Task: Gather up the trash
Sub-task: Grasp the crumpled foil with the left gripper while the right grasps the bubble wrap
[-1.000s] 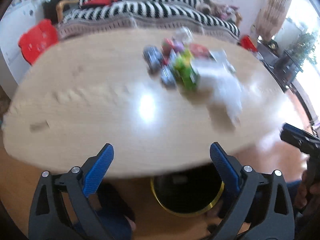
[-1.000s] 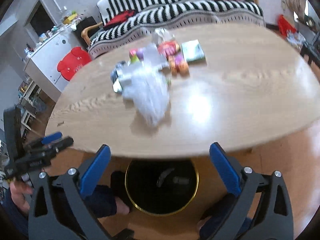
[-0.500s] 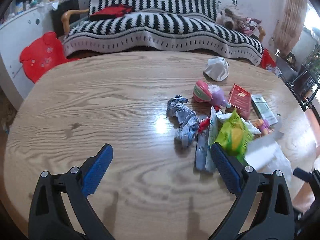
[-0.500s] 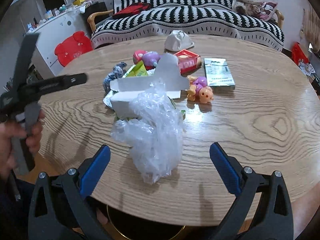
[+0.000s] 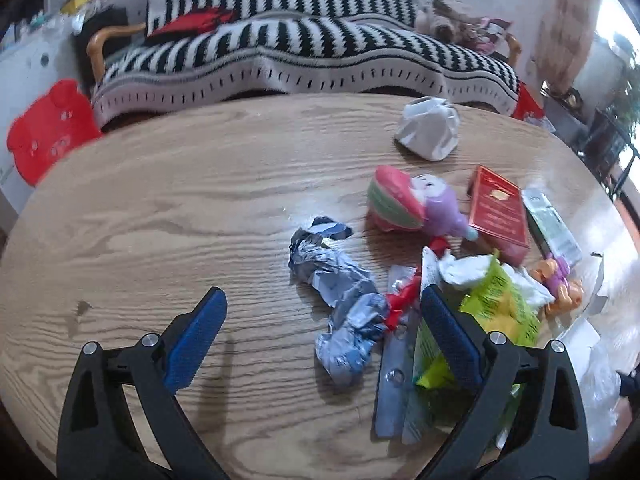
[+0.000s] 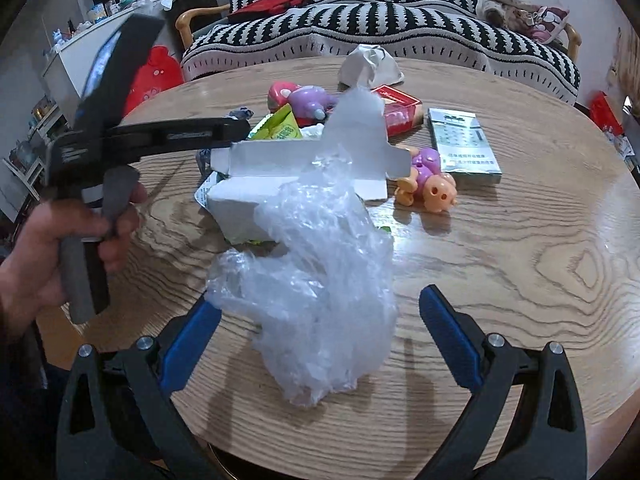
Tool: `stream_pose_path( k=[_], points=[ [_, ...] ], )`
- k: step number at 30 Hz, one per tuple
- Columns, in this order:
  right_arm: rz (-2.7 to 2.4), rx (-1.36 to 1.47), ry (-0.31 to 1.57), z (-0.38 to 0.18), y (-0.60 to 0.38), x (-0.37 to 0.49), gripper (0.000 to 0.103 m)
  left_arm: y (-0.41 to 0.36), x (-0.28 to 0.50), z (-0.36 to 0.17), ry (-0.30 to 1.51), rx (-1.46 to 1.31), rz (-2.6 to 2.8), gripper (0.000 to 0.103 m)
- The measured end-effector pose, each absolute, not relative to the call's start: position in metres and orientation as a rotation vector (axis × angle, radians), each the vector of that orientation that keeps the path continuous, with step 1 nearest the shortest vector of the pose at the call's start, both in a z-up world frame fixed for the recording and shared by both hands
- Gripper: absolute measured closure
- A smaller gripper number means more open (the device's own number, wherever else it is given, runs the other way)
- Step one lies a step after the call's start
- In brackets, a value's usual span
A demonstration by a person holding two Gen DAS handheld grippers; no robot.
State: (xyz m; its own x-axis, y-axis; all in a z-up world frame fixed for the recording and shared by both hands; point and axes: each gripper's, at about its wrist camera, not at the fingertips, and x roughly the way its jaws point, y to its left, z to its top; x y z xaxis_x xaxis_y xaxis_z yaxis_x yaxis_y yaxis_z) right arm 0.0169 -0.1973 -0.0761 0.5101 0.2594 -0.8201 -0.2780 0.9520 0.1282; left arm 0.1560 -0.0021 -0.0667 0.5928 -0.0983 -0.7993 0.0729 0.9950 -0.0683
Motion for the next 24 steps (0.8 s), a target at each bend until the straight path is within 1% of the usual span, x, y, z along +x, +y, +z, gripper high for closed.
stream_pose_path(
  k=[1,3,4,5,6,7,8,9,10,11,12,14,16,17,24],
  points=[
    [0.328,-0.023,0.983,-0.077,-0.196,0.018,0.013,0.0,0.157,-0.068,0.935,-0.049,-0.098,0.008],
    [0.325,-0.033,0.984,-0.079,-0.195,0.018,0.027,0.004,0.159,-0.068,0.938,-0.079,-0.092,0.014],
    [0.326,-0.036,0.987,-0.08,-0.195,0.017,0.03,0.005,0.16,-0.068,0.94,-0.09,-0.094,0.021],
    [0.327,-0.037,0.989,-0.081,-0.195,0.017,0.04,0.006,0.159,-0.067,0.942,-0.1,-0.099,0.028],
    [0.324,-0.037,0.992,-0.082,-0.196,0.016,0.05,0.007,0.159,-0.067,0.948,-0.114,-0.108,0.033],
    [0.325,-0.034,0.992,-0.082,-0.197,0.016,0.053,0.007,0.159,-0.067,0.952,-0.12,-0.114,0.044],
    [0.327,-0.03,0.99,-0.081,-0.197,0.015,0.059,0.008,0.158,-0.066,0.954,-0.138,-0.124,0.054],
    [0.327,-0.022,0.982,-0.079,-0.199,0.013,0.064,0.008,0.158,-0.064,0.956,-0.15,-0.13,0.061],
    [0.328,-0.015,0.976,-0.078,-0.201,0.011,0.065,0.009,0.157,-0.062,0.959,-0.157,-0.135,0.073],
    [0.328,-0.005,0.966,-0.075,-0.203,0.009,0.069,0.01,0.156,-0.06,0.959,-0.164,-0.135,0.079],
    [0.327,0.007,0.955,-0.072,-0.206,0.007,0.071,0.011,0.155,-0.059,0.961,-0.168,-0.134,0.081],
    [0.329,0.027,0.943,-0.067,-0.209,0.004,0.073,0.016,0.151,-0.055,0.956,-0.188,-0.134,0.084],
    [0.326,0.053,0.927,-0.062,-0.215,0.002,0.074,0.023,0.148,-0.05,0.945,-0.192,-0.11,0.085],
    [0.328,0.062,0.925,-0.06,-0.217,0.0,0.075,0.026,0.147,-0.047,0.945,-0.195,-0.104,0.088],
    [0.334,0.101,0.893,-0.046,-0.23,-0.008,0.076,0.04,0.127,-0.026,0.906,-0.189,-0.103,0.088]
  ],
)
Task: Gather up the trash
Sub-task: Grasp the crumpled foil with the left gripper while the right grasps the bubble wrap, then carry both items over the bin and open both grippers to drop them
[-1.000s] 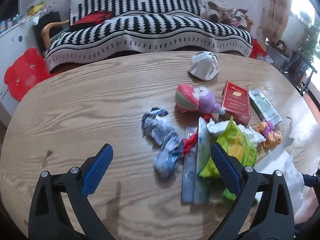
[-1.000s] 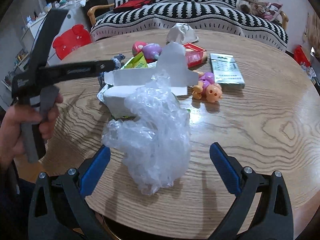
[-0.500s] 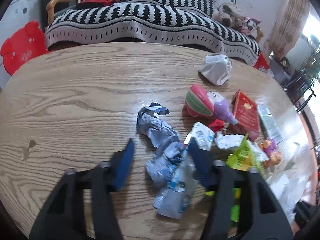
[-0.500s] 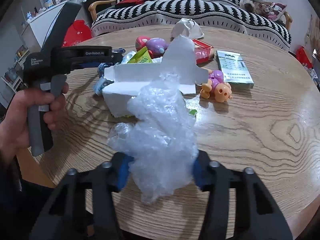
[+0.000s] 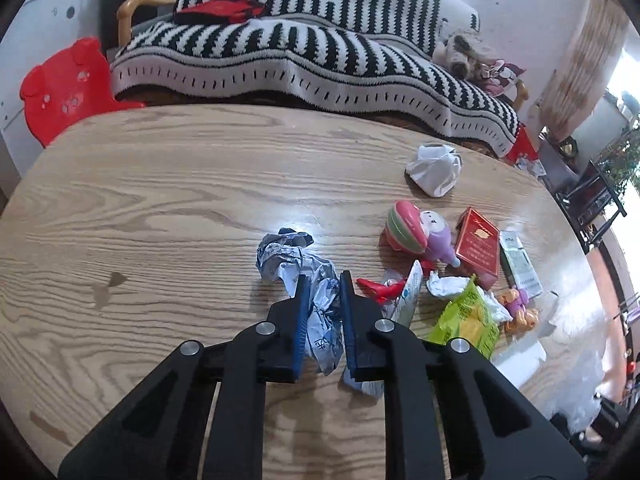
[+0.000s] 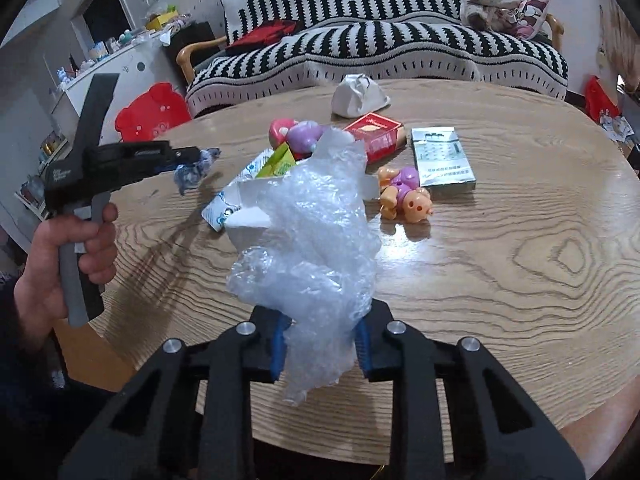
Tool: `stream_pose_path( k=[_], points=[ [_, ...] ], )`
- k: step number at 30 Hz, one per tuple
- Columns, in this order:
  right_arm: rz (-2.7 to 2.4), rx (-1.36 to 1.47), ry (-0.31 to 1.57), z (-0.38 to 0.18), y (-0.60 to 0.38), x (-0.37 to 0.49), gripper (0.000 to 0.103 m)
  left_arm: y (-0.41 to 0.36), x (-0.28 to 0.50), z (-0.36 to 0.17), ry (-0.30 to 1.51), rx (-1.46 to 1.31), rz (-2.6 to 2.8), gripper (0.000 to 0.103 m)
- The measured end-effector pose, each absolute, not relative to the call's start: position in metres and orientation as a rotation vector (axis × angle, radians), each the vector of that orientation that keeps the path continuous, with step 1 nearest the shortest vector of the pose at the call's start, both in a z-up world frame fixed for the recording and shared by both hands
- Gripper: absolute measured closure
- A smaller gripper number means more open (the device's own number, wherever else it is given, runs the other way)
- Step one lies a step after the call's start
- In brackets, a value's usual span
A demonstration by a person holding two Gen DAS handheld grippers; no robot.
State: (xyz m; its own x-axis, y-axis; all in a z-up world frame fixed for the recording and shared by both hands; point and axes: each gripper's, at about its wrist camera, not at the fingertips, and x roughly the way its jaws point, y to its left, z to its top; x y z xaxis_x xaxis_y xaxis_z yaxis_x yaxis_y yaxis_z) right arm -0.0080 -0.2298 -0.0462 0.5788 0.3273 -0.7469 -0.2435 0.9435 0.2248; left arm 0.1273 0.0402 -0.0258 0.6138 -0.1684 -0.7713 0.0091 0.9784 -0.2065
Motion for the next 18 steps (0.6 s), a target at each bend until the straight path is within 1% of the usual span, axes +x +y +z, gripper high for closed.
stream_pose_path(
  k=[10,14,18],
  points=[
    [0.368,0.11,0.862,-0.032,-0.224,-0.031,0.076,0.032,0.063,0.005,0.864,-0.111,-0.166,0.089],
    [0.389,0.118,0.86,-0.026,-0.222,-0.049,0.076,0.022,0.018,0.016,0.853,-0.083,-0.181,0.089],
    [0.408,0.112,0.855,-0.019,-0.221,-0.076,0.076,0.011,-0.031,0.014,0.848,-0.07,-0.226,0.089]
  ],
)
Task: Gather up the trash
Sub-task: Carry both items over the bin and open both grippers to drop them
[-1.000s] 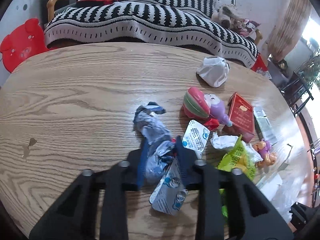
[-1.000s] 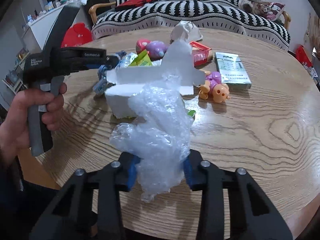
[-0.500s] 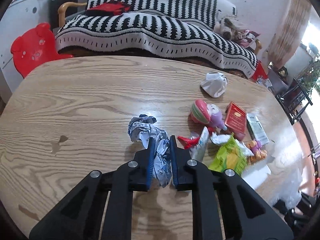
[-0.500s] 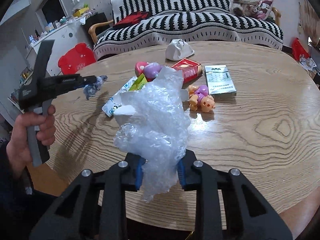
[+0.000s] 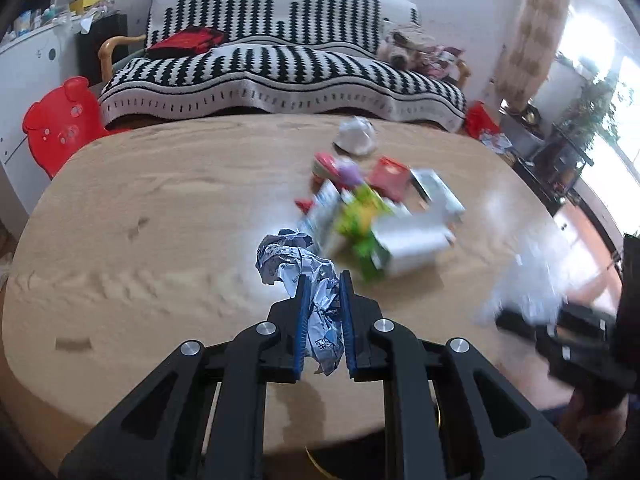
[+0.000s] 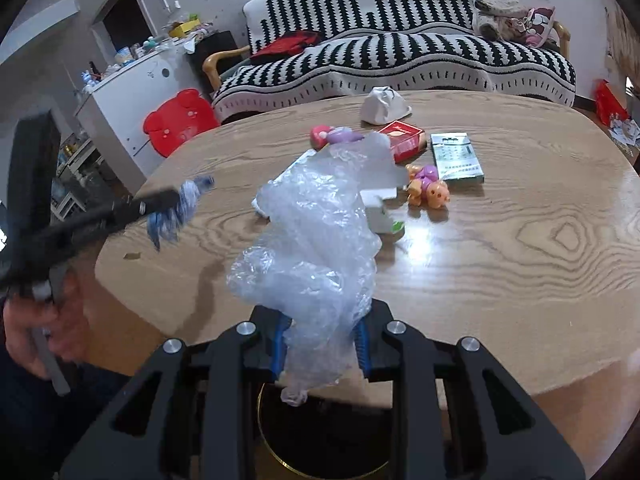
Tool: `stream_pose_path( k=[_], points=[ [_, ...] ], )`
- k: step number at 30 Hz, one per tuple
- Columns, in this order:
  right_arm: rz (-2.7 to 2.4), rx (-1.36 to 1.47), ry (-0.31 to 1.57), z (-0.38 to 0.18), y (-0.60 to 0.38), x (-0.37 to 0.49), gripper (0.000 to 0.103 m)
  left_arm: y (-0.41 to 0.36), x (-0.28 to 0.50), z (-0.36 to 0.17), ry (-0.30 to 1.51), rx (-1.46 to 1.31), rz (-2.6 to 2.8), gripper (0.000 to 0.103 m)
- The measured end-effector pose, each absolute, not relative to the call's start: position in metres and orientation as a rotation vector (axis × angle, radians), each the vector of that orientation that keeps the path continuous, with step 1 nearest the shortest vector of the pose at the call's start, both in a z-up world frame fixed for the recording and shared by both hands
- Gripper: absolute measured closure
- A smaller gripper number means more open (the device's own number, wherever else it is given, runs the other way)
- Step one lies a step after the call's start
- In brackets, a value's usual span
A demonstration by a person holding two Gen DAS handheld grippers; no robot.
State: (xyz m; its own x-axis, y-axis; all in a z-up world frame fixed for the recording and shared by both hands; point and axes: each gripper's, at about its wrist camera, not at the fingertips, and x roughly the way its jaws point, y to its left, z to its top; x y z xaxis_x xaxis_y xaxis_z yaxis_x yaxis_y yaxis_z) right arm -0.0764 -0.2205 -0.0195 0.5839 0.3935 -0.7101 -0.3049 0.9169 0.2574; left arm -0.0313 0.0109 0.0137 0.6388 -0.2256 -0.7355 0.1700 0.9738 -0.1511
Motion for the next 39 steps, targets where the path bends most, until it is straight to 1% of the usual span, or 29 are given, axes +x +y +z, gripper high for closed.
stream_pose_path(
  k=[3,7,14,20,28,34,39],
  points=[
    [0.418,0.111,0.852,-0.018,-0.221,-0.091,0.076,0.002,-0.071,0.007,0.844,-0.045,-0.254,0.089],
    [0.424,0.111,0.864,-0.025,-0.221,-0.116,0.076,-0.005,-0.116,-0.009,0.87,-0.089,-0.304,0.089],
    [0.411,0.106,0.944,-0.058,-0.219,-0.151,0.076,-0.018,-0.156,-0.037,0.924,-0.084,-0.367,0.089],
    [0.347,0.117,1.058,-0.097,-0.228,-0.171,0.076,-0.029,-0.164,-0.063,0.969,-0.048,-0.371,0.089],
    [0.312,0.175,1.238,-0.151,-0.232,-0.158,0.076,-0.048,-0.15,-0.113,1.132,-0.071,-0.391,0.089],
    [0.292,0.174,1.266,-0.162,-0.23,-0.151,0.076,-0.055,-0.133,-0.135,1.169,-0.05,-0.347,0.089],
    [0.294,0.183,1.259,-0.16,-0.231,-0.15,0.076,-0.059,-0.131,-0.139,1.167,-0.036,-0.342,0.088]
  ],
)
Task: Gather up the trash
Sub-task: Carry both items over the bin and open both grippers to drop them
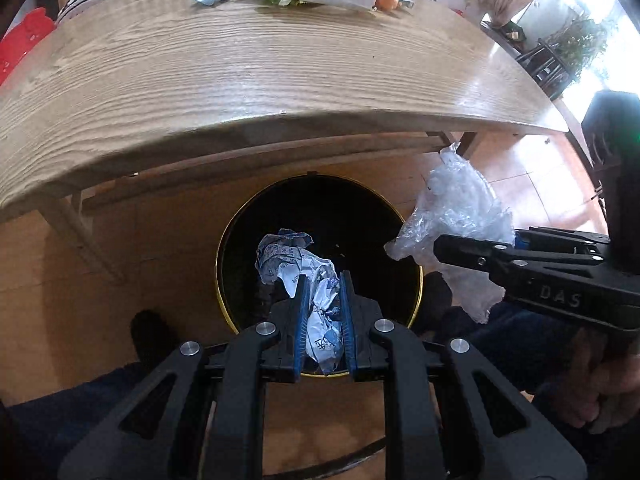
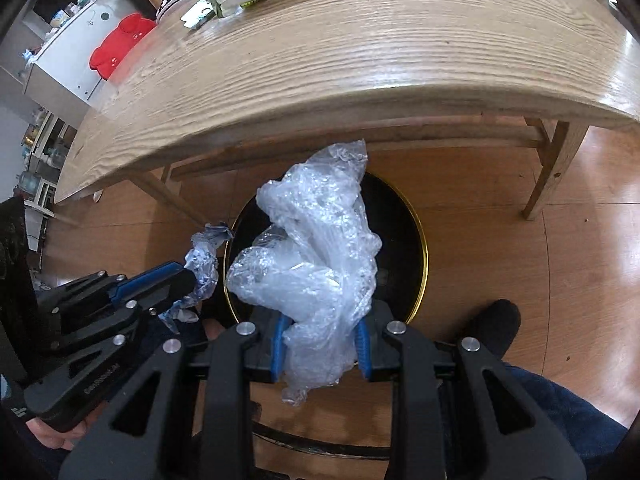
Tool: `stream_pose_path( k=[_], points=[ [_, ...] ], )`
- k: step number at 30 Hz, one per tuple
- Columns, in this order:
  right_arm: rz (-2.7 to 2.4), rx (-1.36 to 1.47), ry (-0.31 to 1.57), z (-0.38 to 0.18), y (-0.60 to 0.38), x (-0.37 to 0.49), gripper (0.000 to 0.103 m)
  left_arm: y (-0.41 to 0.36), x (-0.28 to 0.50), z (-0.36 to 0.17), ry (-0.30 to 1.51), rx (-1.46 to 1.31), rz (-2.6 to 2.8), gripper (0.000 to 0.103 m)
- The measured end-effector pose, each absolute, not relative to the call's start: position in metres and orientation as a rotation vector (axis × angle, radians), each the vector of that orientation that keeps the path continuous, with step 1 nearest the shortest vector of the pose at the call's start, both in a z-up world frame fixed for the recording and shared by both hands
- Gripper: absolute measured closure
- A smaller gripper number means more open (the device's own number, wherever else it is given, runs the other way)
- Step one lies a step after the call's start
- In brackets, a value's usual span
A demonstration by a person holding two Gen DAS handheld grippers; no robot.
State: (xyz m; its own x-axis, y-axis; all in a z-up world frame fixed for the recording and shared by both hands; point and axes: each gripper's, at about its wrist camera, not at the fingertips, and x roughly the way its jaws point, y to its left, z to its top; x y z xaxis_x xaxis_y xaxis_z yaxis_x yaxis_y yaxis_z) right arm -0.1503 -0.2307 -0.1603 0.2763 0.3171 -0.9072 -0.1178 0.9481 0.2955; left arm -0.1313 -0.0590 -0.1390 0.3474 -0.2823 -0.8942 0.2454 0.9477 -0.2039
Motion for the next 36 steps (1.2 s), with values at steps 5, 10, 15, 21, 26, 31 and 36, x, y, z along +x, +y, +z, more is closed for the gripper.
stream_pose_path(
  k=[5,10,15,21,26,31,36],
  points=[
    [0.282,0.205,1.255,-0.156,-0.235,-0.146,0.059,-0.055,-0.129,-0.14,1.163,-0.048,-0.316,0.087],
    [0.273,0.221,1.242,-0.152,-0.237,-0.144,0.033,-0.054,-0.127,-0.141,1.167,-0.063,-0.302,0.054],
    [0.267,0.217,1.24,-0.15,-0.236,-0.145,0.032,-0.055,-0.128,-0.134,1.139,-0.062,-0.302,0.04],
    [0.263,0.214,1.217,-0.145,-0.24,-0.146,0.029,-0.056,-0.128,-0.133,1.152,-0.072,-0.298,0.038],
    [0.265,0.2,1.191,-0.138,-0.241,-0.149,0.026,-0.053,-0.131,-0.131,1.143,-0.071,-0.293,0.034],
    [0.278,0.189,1.128,-0.118,-0.242,-0.158,0.02,-0.047,-0.135,-0.126,1.159,-0.1,-0.282,0.021],
    [0.284,0.181,1.025,-0.084,-0.248,-0.163,0.014,-0.026,-0.14,-0.107,1.15,-0.159,-0.258,0.017]
  ],
)
